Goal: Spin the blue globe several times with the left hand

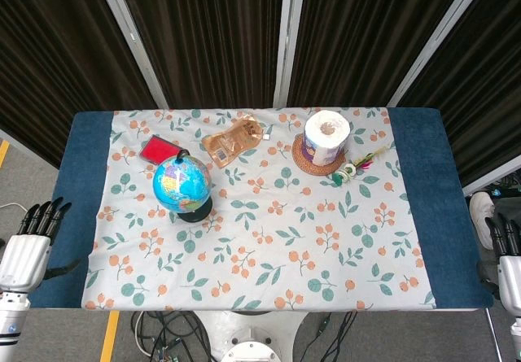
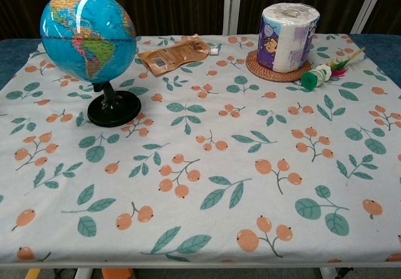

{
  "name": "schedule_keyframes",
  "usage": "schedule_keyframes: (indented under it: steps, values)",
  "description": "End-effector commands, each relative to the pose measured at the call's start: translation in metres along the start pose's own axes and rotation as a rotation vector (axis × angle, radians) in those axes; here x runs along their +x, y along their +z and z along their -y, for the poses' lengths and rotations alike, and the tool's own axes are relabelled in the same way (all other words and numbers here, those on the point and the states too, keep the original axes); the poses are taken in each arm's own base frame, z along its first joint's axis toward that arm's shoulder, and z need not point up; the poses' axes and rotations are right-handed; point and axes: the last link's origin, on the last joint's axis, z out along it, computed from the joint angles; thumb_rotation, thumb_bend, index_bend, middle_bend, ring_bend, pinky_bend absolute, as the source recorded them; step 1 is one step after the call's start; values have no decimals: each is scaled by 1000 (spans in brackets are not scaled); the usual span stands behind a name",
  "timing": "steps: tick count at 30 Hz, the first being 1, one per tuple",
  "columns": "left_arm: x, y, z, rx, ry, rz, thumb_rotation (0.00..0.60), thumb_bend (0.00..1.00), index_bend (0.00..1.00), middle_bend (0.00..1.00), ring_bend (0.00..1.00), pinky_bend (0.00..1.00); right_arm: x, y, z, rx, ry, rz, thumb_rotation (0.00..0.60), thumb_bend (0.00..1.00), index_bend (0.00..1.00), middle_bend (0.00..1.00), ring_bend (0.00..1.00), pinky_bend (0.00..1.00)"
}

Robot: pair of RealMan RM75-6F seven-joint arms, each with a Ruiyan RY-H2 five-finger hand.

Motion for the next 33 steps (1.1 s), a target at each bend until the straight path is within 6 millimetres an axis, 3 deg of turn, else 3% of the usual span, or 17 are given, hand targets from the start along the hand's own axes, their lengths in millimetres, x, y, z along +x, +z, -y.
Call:
schedule_keyframes:
  steps: [1,19,28,33]
  values:
    - [0,0,-1,-2,-11,0,600,0,19,0,0,0,0,0,-1,-3,4,-3,600,339,0,0,0,0]
    - [7,9,-6,-8,-109,-6,600,0,19,0,0,0,2,4,1,17,19,-6,600,340,0,0,0,0]
    - [30,41,-21,-53,-376,-65,600,0,19,0,0,0,1,4,1,10,5,-3,600,339,0,0,0,0]
    - [38,62,-42,-121,-558,-23,600,0,19,0,0,0,-2,6,3,9,-3,11,600,340,0,0,0,0]
